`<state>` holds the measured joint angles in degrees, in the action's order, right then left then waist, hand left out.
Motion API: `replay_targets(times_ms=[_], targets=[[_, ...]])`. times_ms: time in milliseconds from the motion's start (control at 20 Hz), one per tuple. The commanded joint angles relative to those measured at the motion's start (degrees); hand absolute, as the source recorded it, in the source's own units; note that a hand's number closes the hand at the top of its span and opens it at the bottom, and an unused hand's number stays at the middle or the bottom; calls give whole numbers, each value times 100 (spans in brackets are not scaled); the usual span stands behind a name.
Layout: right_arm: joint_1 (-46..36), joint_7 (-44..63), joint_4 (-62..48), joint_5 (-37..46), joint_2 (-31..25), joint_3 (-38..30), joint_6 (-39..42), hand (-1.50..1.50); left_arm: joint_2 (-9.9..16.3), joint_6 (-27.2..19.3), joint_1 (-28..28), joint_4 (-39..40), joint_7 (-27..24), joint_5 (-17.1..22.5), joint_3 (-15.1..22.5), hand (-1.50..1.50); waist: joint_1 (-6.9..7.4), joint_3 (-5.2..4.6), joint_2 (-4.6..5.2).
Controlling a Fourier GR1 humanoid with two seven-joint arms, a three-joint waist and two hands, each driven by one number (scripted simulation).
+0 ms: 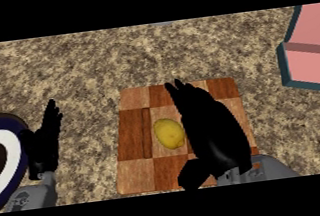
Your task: Pick the lemon from the cutting board and place it in the cardboard box
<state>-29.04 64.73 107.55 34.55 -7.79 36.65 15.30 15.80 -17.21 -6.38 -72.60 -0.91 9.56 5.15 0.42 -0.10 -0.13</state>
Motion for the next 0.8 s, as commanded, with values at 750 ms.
replay_targets(times_ms=[750], targets=[[-337,1674,-864,248,772,450,145,-150,-65,-57,101,-375,280,-168,-45,0,0,6,-15]])
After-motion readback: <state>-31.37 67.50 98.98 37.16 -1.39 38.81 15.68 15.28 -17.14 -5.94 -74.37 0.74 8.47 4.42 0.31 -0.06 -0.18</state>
